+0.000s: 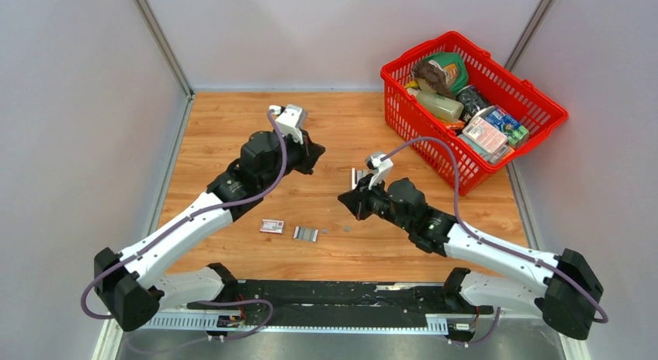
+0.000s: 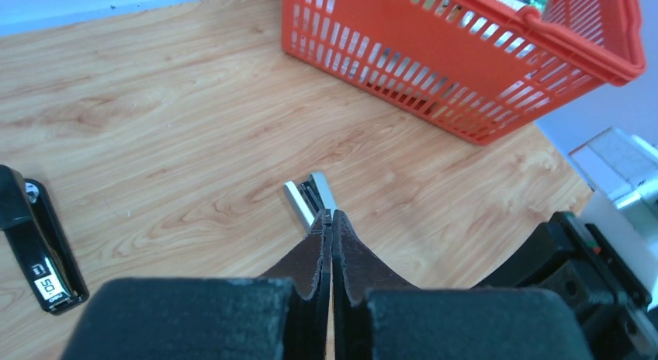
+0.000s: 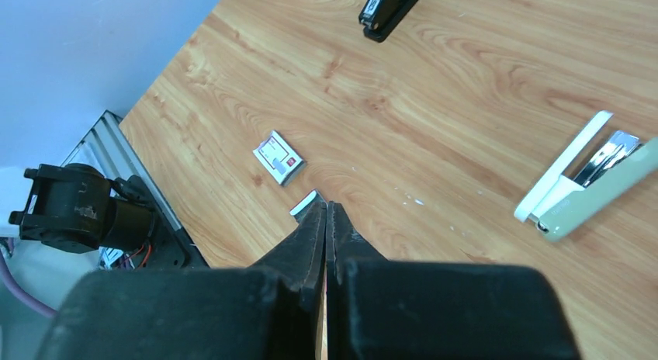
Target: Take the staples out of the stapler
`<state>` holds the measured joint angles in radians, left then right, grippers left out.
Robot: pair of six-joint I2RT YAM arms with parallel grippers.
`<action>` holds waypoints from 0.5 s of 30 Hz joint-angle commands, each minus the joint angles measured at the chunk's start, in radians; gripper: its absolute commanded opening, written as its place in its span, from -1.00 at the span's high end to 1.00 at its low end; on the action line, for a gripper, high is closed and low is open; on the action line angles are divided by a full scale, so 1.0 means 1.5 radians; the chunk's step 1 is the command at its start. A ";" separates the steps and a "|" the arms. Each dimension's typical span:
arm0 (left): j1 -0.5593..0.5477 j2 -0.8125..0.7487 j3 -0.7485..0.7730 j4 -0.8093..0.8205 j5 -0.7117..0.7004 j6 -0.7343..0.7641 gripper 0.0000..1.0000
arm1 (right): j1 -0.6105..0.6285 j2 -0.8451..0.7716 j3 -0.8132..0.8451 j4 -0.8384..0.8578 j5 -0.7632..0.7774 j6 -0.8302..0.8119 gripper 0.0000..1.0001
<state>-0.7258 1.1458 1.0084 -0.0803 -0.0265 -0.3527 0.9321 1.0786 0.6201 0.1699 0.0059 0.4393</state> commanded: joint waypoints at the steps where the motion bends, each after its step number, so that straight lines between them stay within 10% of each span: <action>1: 0.000 -0.055 0.008 -0.014 0.003 0.003 1.00 | 0.003 -0.081 0.006 -0.081 0.068 -0.034 1.00; 9: 0.001 -0.042 -0.008 -0.029 0.042 -0.014 0.95 | 0.003 -0.142 0.021 -0.207 0.127 -0.036 0.50; 15: 0.001 0.026 -0.012 -0.025 0.066 -0.037 0.32 | 0.002 -0.120 0.066 -0.289 0.211 -0.035 -0.22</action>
<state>-0.7258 1.1316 1.0065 -0.1169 0.0311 -0.3790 0.9329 0.8822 0.6376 -0.1699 0.2085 0.3981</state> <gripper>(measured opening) 0.285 0.541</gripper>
